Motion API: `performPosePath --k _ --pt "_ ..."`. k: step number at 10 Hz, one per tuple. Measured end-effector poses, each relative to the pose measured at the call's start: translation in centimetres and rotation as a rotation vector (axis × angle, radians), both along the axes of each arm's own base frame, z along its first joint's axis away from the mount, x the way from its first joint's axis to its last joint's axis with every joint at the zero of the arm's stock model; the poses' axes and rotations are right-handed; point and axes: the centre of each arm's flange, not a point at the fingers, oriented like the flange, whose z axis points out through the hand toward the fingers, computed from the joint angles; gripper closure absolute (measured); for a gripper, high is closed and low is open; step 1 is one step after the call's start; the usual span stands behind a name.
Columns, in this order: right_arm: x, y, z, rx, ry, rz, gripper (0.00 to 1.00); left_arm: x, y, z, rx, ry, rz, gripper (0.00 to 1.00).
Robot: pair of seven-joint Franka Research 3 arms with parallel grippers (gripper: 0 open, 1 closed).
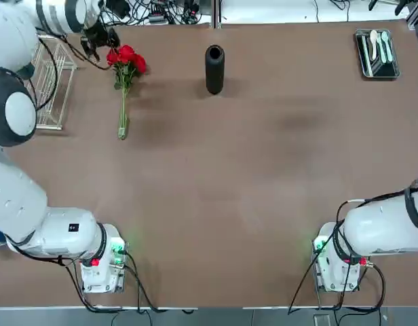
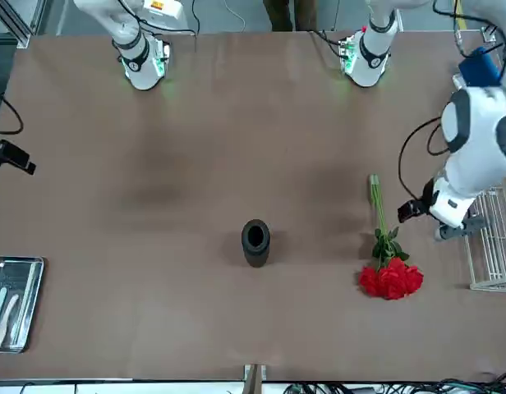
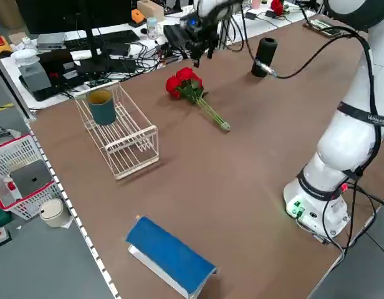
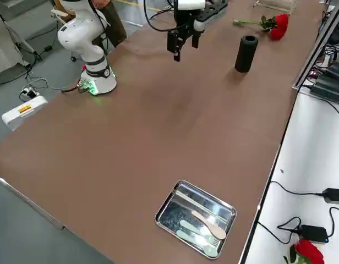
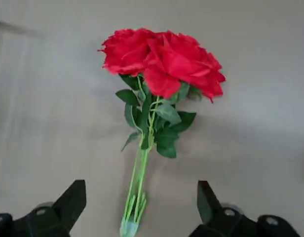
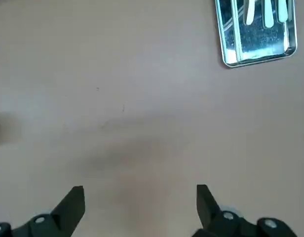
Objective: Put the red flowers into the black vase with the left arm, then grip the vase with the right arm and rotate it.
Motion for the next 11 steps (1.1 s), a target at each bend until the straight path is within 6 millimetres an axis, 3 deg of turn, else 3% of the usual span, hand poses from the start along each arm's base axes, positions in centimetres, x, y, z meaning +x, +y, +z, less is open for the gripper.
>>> performPosePath --k 2,3,8,11 --pt "0.1 0.4 0.0 0.000 -0.003 0.007 0.00 -1.0 0.1 -5.9 0.010 0.021 -0.008 0.05" --pt "0.1 0.7 0.0 0.000 -0.002 0.012 0.00 -1.1 0.2 -7.8 0.017 0.018 -0.010 0.05" --pt "0.9 2.5 -1.6 0.002 0.024 0.045 0.00 -2.2 0.8 -15.3 0.007 -0.021 0.012 0.07" --pt "0.9 2.4 -1.5 0.002 0.022 0.044 0.00 -3.1 0.8 -18.2 0.002 -0.037 0.012 0.10"
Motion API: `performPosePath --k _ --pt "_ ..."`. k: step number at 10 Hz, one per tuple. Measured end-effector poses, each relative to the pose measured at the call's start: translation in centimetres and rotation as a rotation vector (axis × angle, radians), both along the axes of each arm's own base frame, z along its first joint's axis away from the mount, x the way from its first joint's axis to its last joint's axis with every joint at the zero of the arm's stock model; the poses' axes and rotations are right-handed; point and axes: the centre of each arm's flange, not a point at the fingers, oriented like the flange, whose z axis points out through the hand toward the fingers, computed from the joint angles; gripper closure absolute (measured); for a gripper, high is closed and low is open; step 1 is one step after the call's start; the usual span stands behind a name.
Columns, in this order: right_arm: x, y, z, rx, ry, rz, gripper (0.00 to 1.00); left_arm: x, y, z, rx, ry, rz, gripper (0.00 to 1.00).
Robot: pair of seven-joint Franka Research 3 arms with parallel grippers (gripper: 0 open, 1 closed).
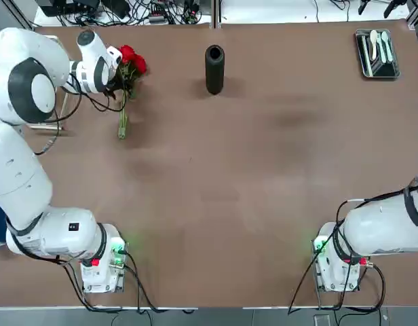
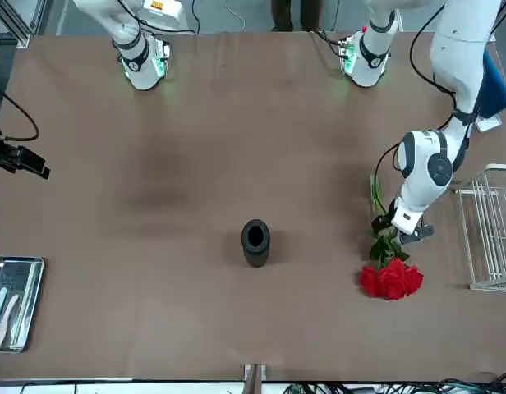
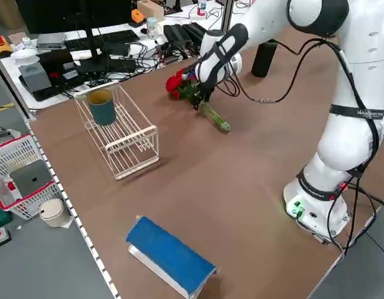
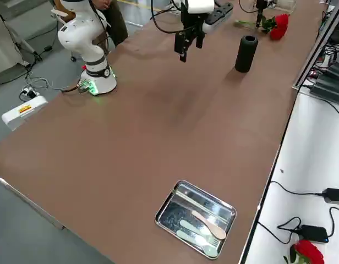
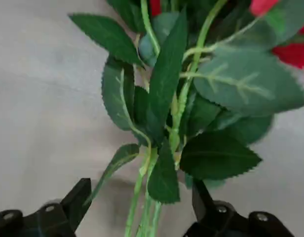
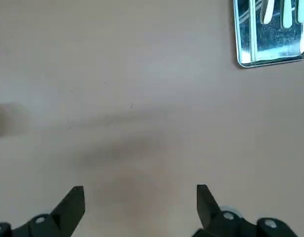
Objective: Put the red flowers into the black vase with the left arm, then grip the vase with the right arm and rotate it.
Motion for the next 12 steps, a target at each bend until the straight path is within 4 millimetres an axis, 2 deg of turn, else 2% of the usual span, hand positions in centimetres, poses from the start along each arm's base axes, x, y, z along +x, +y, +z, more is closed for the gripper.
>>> performPosePath --k 1,3,7,8,10,12 --pt "0.0 -0.1 0.0 0.000 0.000 -0.001 0.00 -0.2 0.0 -0.7 -0.001 0.001 0.000 0.11" --pt "0.0 -0.1 0.0 0.000 -0.001 -0.001 0.00 -0.2 0.0 -0.9 -0.001 0.000 0.001 0.22" --pt "-0.1 -0.2 -0.5 0.001 0.010 -0.003 0.00 -0.1 0.0 -0.8 -0.001 -0.005 0.001 0.83" --pt "-0.1 -0.1 -0.5 0.001 0.012 -0.002 0.00 0.0 0.0 -0.7 0.000 -0.007 0.000 0.93" --pt "-0.2 1.0 -0.1 0.003 0.006 0.019 0.00 0.4 0.1 -0.1 -0.002 -0.025 0.009 0.93" --pt "-0.4 2.3 0.6 0.005 -0.004 0.042 0.00 1.6 0.1 3.0 -0.007 -0.052 0.059 0.93"
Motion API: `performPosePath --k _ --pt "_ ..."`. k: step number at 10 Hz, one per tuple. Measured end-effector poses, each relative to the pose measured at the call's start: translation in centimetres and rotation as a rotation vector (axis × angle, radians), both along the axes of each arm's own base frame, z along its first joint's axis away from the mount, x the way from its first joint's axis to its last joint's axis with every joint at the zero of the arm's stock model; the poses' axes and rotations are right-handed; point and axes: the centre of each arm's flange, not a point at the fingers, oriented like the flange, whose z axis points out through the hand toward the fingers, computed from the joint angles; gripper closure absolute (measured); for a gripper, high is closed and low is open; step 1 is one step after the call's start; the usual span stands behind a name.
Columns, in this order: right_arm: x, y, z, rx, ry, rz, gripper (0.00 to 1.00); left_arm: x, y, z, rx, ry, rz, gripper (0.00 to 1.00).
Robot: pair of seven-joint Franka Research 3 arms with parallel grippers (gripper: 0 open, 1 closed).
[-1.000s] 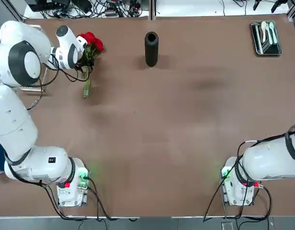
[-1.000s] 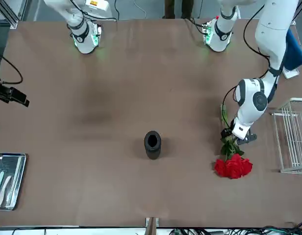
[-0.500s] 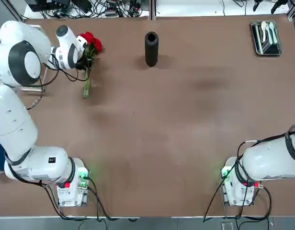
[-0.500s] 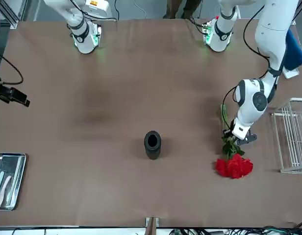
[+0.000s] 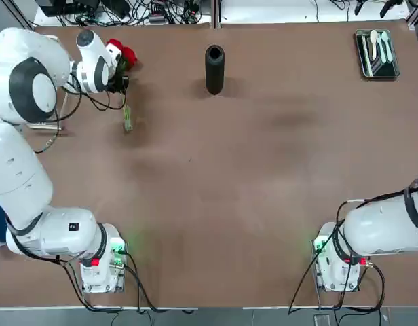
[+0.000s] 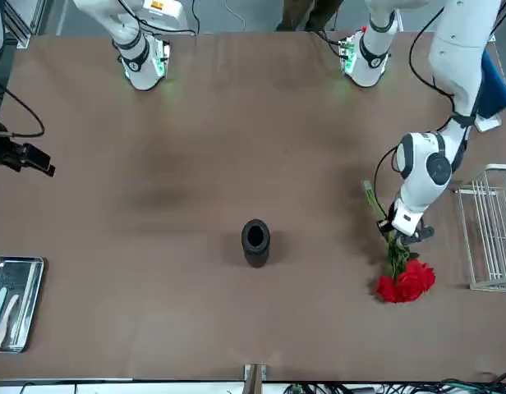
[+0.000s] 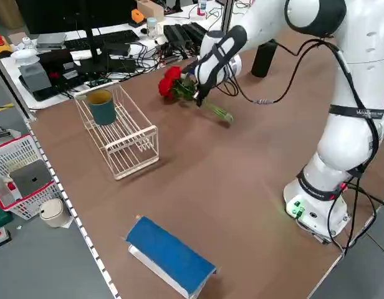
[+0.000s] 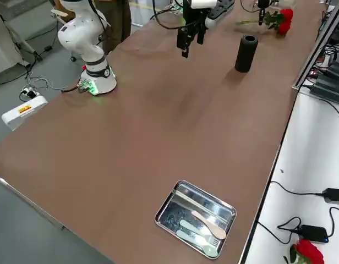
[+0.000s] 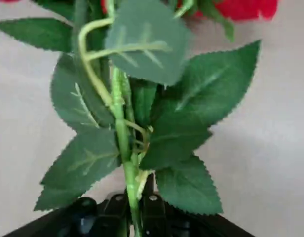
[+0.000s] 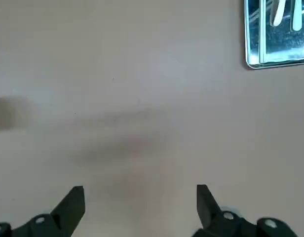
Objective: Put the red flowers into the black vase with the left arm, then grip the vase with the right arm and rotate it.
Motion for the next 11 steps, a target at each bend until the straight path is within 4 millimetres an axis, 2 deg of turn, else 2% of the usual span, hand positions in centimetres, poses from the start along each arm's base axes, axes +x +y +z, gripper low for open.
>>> performPosePath --k 2,4,7,9,11 --pt "0.0 0.9 0.1 0.001 0.000 0.015 0.00 1.6 -0.4 6.6 -0.013 -0.023 0.092 0.93" --pt "-0.1 0.7 -0.1 0.002 0.004 0.012 0.00 1.9 -0.5 13.5 -0.036 -0.103 0.189 0.93" --pt "-0.2 0.1 -0.8 0.003 0.019 0.002 0.00 2.5 -1.7 20.7 -0.042 -0.228 0.300 0.93" --pt "-0.2 0.1 -1.1 0.003 0.024 0.002 0.00 3.0 -5.5 25.0 0.027 -0.255 0.301 0.93" --pt "-0.2 -0.1 -1.3 0.003 0.029 -0.002 0.00 2.9 -10.9 29.8 0.112 -0.277 0.324 0.93"
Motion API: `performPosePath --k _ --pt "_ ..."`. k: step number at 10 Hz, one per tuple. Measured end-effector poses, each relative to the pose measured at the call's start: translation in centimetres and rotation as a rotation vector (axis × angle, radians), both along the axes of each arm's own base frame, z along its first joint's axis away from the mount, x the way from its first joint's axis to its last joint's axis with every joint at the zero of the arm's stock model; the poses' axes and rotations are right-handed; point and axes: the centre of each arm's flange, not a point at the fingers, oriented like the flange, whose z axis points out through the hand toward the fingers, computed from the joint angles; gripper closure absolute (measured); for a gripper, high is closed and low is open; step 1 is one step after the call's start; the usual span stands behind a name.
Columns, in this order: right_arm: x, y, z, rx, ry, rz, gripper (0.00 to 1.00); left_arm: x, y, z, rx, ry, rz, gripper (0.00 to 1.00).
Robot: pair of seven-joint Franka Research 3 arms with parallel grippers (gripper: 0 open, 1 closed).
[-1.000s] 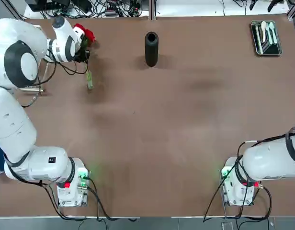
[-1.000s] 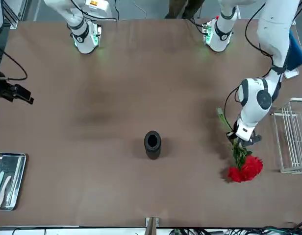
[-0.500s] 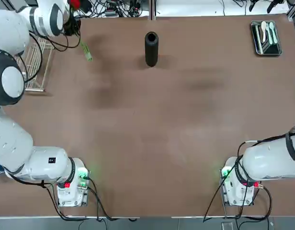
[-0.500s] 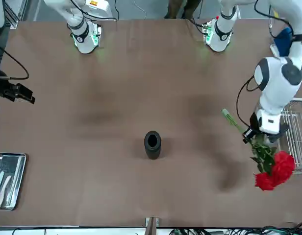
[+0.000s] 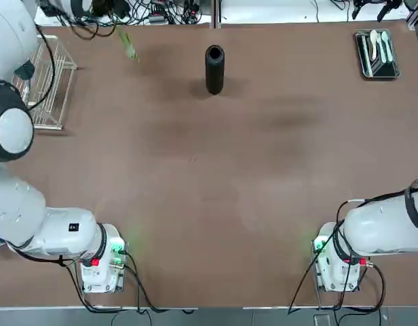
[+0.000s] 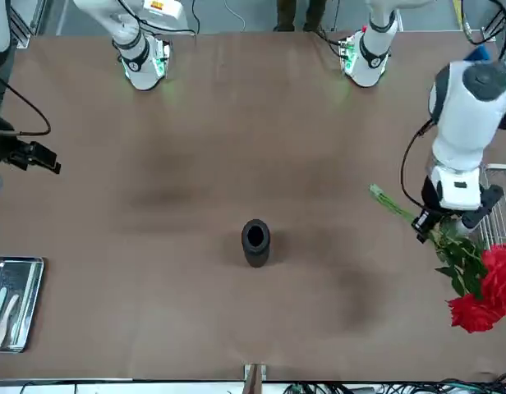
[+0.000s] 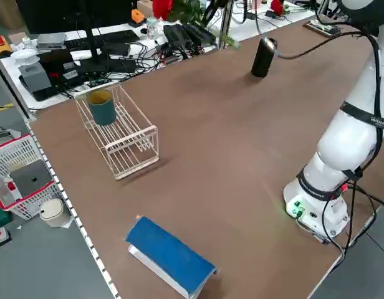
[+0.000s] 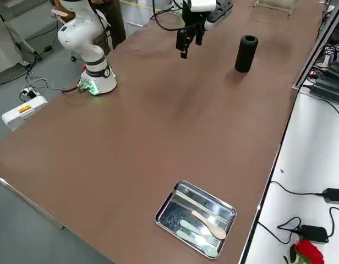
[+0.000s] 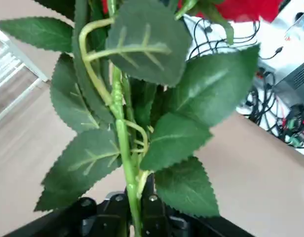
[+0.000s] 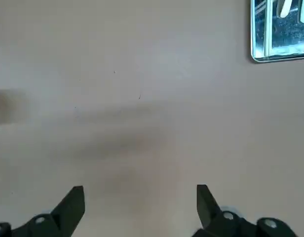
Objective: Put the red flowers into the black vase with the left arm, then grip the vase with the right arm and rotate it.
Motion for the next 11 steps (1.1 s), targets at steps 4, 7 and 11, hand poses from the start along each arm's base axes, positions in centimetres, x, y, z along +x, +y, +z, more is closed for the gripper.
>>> performPosePath --k 4,7,11 --pt "-0.5 -3.7 -1.6 0.002 0.029 -0.065 0.00 -1.5 -13.2 0.6 0.190 -0.102 0.130 0.93" --pt "-0.4 -3.2 -1.6 0.002 0.027 -0.055 0.00 -3.4 -18.7 0.8 0.289 -0.344 0.210 0.93" --pt "-0.3 -2.4 -1.6 0.002 0.021 -0.041 0.00 -7.1 -27.2 0.2 0.301 -0.518 0.217 0.93"
